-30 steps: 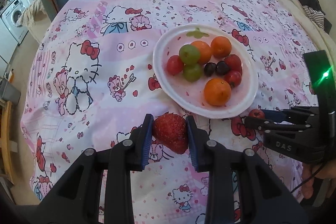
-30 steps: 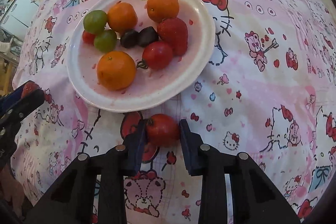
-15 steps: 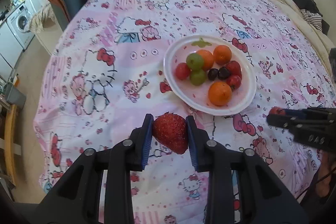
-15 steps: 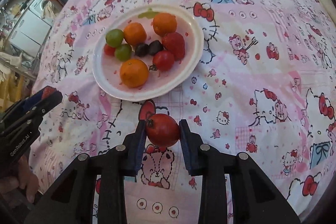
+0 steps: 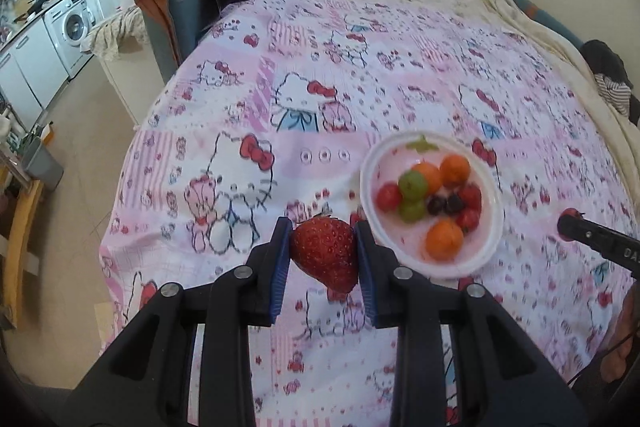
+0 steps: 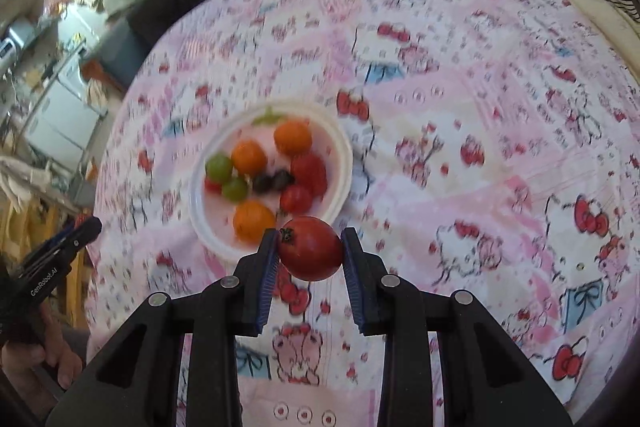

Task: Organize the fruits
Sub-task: 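Carry the strawberry and red tomato over the white plate with both tools, then open both tools to release the strawberry and tomato onto the plate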

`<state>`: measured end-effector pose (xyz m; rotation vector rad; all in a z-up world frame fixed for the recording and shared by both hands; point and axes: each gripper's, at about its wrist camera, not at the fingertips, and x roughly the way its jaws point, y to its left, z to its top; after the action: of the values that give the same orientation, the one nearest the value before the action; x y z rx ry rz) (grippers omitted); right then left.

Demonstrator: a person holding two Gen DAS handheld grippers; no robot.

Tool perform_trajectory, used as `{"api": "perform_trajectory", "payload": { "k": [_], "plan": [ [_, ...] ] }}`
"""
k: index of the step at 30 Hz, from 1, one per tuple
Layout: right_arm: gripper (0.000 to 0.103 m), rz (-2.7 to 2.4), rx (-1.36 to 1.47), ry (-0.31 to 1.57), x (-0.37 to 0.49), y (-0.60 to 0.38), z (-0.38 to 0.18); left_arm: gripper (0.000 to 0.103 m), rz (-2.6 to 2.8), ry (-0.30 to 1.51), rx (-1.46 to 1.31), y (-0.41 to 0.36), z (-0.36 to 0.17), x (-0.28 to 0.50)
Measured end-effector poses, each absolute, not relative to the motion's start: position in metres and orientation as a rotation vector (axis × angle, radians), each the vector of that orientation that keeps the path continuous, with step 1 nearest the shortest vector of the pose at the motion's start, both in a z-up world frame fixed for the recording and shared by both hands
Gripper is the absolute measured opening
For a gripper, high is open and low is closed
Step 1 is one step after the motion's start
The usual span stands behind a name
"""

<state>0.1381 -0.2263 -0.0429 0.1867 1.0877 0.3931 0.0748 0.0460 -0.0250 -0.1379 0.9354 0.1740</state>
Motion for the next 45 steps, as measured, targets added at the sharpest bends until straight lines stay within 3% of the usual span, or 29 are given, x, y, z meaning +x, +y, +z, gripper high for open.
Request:
{"api": "perform_trajectory", "payload": {
  "k": [8,25,45],
  "plan": [
    [0.033,0.432,0.295,1.065,0.174,-0.23,-0.039,0.027,0.108,0.907,-0.038,0.028,-0.013,0.114],
    [0.033,0.447,0.236,1.191,0.213,-0.203,-0.087,0.027,0.01,1.033,0.014,-0.012,-0.074,0.214],
    [0.036,0.47,0.245,1.251,0.224,-0.191,-0.11,0.028,-0.03,1.136,-0.067,-0.014,-0.104,0.233]
  ]
}}
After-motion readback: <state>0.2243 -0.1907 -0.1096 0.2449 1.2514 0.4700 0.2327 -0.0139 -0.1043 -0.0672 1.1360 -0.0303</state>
